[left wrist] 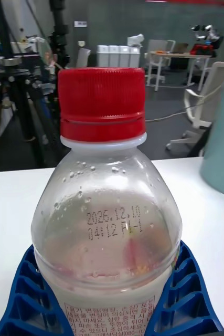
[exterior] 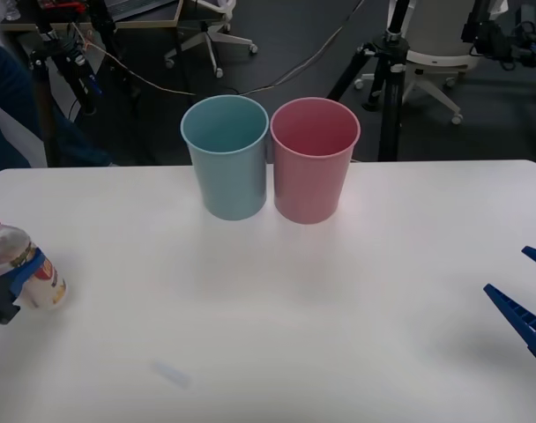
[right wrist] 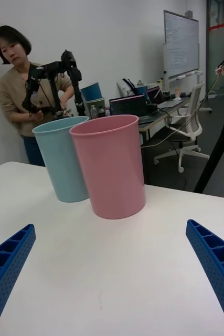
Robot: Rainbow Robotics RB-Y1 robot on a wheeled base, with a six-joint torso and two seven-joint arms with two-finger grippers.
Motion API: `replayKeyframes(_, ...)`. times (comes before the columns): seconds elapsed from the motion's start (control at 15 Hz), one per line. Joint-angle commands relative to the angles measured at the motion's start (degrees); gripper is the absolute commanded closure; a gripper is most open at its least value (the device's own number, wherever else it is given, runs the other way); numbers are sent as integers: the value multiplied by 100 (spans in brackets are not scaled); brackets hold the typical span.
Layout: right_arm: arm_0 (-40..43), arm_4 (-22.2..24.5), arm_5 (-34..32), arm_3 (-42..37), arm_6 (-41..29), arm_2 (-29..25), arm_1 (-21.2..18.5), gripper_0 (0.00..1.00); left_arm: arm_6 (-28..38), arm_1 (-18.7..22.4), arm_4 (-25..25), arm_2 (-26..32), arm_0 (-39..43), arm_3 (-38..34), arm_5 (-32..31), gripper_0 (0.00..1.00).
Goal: Grasp the object on the table and drop it into the matching bin: aluminum can to the light blue bin, PET bottle to the pink bin.
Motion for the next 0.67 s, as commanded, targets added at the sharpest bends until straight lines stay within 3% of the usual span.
replayKeyframes(0.07, 0, 0, 0, 0, 0, 0, 0, 0, 255, 35, -330, -2, 372, -716, -412, 100)
replayKeyframes(0.4, 0, 0, 0, 0, 0, 0, 0, 0, 229, 290, -278, -2, 890, -1665, -1194, 100)
replayKeyframes(0.67, 0, 0, 0, 0, 0, 0, 0, 0, 273, 545, -120, -46, 1198, -2421, -1370, 100)
